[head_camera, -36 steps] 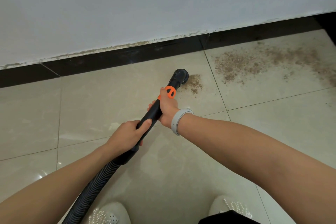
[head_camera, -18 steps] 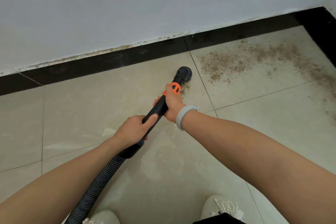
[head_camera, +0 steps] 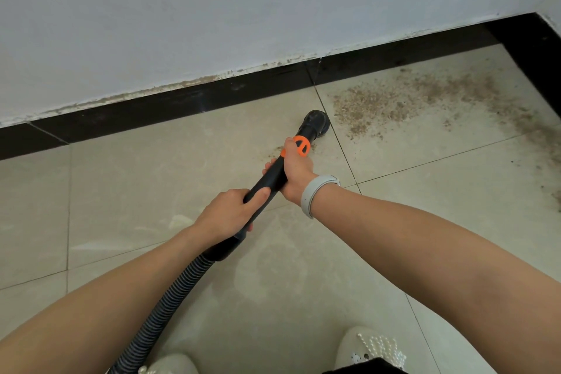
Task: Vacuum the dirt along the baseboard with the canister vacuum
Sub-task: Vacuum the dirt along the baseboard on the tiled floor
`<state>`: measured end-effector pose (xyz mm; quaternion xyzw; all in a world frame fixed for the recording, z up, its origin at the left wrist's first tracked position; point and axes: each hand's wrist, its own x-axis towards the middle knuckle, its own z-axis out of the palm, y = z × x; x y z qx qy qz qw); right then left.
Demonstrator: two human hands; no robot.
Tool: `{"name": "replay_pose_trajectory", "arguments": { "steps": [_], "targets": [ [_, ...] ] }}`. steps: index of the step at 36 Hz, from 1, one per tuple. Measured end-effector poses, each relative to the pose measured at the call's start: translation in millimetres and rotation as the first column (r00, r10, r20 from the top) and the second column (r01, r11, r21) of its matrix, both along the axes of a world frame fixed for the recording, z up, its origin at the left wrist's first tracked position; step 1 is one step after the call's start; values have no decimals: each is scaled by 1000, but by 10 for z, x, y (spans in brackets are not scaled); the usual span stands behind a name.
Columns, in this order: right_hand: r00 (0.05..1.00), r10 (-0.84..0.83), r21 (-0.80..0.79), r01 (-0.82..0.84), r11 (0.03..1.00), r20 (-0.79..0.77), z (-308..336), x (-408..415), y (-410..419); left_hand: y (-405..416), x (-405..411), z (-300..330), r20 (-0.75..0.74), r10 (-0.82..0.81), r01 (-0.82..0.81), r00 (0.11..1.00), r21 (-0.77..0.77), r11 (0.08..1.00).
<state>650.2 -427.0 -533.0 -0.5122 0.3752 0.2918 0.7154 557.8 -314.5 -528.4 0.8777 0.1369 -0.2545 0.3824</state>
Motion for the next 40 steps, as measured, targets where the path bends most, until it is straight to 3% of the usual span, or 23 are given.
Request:
{"name": "replay_pose_trajectory", "arguments": {
  "steps": [15,26,33,40],
  "targets": [
    [999,27,68,-25,997,-31,114,-219,217,246,-258,106,-4,43,-43,999,9,999],
    [971,211,149,-194,970,-110,156,-801,868,764,-989,215,-46,196,-192,979,76,978],
    [932,320,226,-279,933,-172,104,-1167,1096,1042,-1415,243,-82,185,-168,979,180,969],
    [931,329,215,-293,932,-158,80,-1171,974,942,-1402,204,-89,156,-139,984,176,975]
  ]
}}
